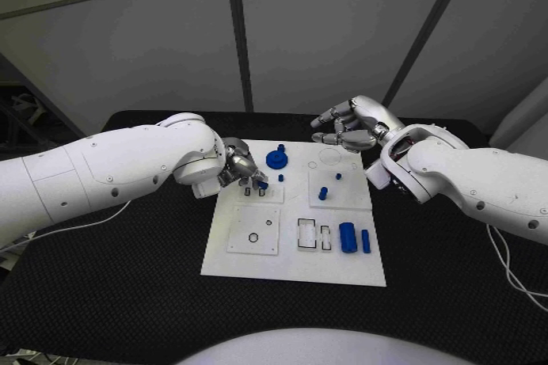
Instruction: Assemble the parts on the task board
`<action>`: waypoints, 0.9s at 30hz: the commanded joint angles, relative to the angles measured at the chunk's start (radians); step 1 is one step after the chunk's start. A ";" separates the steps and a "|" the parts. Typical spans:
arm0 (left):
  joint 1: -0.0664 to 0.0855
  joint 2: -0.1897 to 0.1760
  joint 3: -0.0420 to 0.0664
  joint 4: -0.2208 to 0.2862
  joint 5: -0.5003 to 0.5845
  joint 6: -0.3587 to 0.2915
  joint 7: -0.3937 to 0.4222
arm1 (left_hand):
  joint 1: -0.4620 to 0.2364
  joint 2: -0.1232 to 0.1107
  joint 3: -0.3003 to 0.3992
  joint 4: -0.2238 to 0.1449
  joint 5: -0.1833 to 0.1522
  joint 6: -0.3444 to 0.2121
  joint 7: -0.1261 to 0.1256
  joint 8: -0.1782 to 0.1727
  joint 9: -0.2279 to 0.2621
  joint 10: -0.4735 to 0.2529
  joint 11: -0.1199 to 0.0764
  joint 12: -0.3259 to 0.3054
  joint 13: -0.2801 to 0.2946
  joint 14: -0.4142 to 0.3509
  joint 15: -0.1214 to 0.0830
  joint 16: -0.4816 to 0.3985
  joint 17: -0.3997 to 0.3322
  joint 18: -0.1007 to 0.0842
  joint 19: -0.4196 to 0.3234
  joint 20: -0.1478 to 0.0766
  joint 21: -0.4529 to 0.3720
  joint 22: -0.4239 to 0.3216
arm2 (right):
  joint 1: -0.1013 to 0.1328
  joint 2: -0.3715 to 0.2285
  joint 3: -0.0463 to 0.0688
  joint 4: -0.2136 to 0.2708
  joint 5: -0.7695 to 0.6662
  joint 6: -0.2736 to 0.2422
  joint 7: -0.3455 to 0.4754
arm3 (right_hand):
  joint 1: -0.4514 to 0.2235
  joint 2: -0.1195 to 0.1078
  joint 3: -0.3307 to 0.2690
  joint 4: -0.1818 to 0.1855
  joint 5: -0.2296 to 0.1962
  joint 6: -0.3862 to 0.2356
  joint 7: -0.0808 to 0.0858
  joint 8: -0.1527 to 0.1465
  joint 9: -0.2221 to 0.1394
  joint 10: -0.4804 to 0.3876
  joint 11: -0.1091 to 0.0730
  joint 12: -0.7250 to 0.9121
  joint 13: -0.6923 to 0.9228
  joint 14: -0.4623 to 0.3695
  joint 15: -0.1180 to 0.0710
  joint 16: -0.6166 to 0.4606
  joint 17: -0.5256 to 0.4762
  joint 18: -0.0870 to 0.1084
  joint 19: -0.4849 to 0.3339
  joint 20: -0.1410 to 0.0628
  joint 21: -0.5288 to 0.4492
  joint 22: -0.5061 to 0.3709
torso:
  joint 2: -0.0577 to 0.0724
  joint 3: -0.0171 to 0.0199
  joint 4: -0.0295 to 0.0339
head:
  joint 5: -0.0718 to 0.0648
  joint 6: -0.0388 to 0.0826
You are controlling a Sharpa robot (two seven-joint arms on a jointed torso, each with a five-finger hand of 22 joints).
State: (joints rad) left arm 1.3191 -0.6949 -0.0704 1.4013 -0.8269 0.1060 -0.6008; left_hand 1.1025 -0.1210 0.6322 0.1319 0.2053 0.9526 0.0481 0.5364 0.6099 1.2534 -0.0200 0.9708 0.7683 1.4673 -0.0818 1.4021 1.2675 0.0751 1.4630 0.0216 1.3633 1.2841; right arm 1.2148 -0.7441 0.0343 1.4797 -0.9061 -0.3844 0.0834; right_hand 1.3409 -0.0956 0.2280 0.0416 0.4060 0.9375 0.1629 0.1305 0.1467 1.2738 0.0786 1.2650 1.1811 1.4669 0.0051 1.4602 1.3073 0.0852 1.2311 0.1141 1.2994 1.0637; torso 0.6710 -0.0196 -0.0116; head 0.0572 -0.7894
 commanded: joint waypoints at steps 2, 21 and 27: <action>-0.002 -0.006 -0.008 0.019 -0.122 -0.055 0.018 | -0.017 -0.006 0.194 -0.188 0.015 0.013 -0.002 0.007 0.004 0.020 -0.010 0.001 0.005 0.036 -0.007 -0.004 0.002 -0.016 0.015 0.000 0.007 0.005 | 0.002 0.001 0.001 -0.001 -0.002 0.008 0.003 | -0.004 0.002 -0.001 0.006 0.005 0.007 0.000 0.006 0.002 0.002 -0.004 -0.003 0.000 0.051 -0.004 -0.004 0.031 0.019 -0.002 -0.002 -0.006 0.000 | 0.000 -0.0002 -0.0007 | 0.003 -0.001; -0.027 -0.022 -0.033 0.057 -0.207 -0.164 0.033 | -0.060 -0.022 0.224 -0.211 0.101 0.022 -0.009 0.029 0.019 0.048 -0.017 0.033 0.039 0.037 -0.013 -0.004 0.004 -0.019 0.021 -0.005 0.019 0.026 | 0.001 0.000 0.001 -0.003 -0.006 0.010 0.005 | -0.004 0.002 -0.001 0.006 0.005 0.007 0.000 0.006 0.002 0.002 -0.004 -0.003 0.000 0.051 -0.004 -0.004 0.031 0.019 -0.002 -0.002 -0.006 0.000 | 0.001 -0.0015 -0.0018 | 0.009 -0.001; -0.030 -0.018 -0.034 0.056 -0.212 -0.144 0.025 | -0.062 -0.022 0.225 -0.212 0.105 0.022 -0.009 0.030 0.019 0.049 -0.017 0.034 0.040 0.037 -0.013 -0.004 0.004 -0.019 0.022 -0.006 0.021 0.029 | 0.001 0.000 0.001 -0.003 -0.006 0.011 0.004 | -0.004 0.002 -0.001 0.006 0.005 0.007 0.000 0.006 0.002 0.002 -0.004 -0.003 0.000 0.051 -0.004 -0.004 0.031 0.019 -0.002 -0.002 -0.006 0.000 | 0.002 -0.0001 -0.0023 | 0.008 -0.003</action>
State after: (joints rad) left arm 1.2887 -0.7149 -0.1040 1.4565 -1.0172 -0.0367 -0.5799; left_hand 1.0492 -0.1444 0.6611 0.1086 0.3022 0.9670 0.0410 0.5609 0.6280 1.2732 -0.0141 1.0012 0.8063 1.4671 -0.0889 1.4021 1.2710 0.0752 1.4630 0.0217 1.3788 1.3080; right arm 1.2147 -0.7441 0.0342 1.4761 -0.9085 -0.3799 0.0833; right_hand 1.3409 -0.0956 0.2280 0.0415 0.4060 0.9375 0.1629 0.1305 0.1473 1.2738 0.0786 1.2650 1.1811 1.4669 0.0052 1.4602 1.3078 0.0852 1.2311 0.1141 1.2994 1.0638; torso 0.6718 -0.0203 -0.0134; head 0.0662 -0.7913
